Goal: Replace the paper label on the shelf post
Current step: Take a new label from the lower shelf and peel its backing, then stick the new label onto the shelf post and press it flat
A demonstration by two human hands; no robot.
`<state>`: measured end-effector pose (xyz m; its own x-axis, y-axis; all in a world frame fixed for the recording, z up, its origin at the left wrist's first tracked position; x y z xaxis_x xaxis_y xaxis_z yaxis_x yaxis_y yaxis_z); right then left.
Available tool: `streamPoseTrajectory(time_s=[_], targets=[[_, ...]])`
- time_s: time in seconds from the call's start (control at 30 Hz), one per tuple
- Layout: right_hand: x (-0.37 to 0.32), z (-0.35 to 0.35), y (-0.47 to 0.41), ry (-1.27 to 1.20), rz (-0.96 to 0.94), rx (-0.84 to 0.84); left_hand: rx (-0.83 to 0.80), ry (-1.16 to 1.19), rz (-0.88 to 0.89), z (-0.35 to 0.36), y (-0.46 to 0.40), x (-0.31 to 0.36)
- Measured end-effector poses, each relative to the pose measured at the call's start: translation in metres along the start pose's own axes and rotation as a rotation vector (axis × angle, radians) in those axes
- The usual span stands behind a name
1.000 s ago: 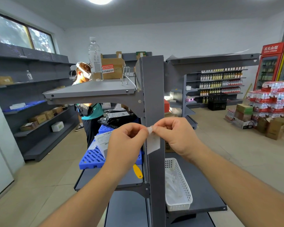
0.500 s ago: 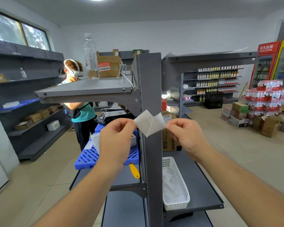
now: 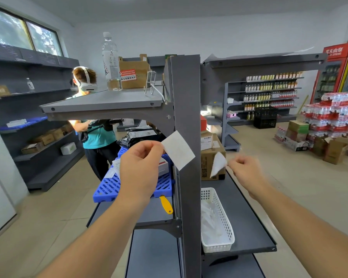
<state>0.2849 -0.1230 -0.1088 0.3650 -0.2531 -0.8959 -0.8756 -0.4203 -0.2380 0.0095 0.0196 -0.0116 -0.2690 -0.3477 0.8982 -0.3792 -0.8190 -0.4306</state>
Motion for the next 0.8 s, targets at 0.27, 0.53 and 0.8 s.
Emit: streamPoseTrajectory(time_s=[0.27,0.53,0.8], targets=[[0.059,0.049,-0.001,0.567,-0.016,-0.262,0.001,-0.032,-0.023,-0.017,0.001,-0.011],[0.069,0.074,-0.001,0.752,-0.002,-0.368,0.025,-0.098,-0.009,-0.035,-0.002,-0.014],[0.067,0.080,-0.009,0.772,-0.066,-0.346,0.024,-0.126,-0.036,-0.040,-0.004,-0.020]])
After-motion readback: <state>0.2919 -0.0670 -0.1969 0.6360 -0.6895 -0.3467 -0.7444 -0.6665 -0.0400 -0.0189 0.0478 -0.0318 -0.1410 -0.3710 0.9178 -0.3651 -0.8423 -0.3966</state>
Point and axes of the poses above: each hand's wrist, its own y-axis away from the middle knuckle, its own z-axis out of the palm, x = y × z, the point moved 4 cm from there along -y, towards the middle knuckle, and after that the axes turned 4 degrees about y, right-handed, at the moved point
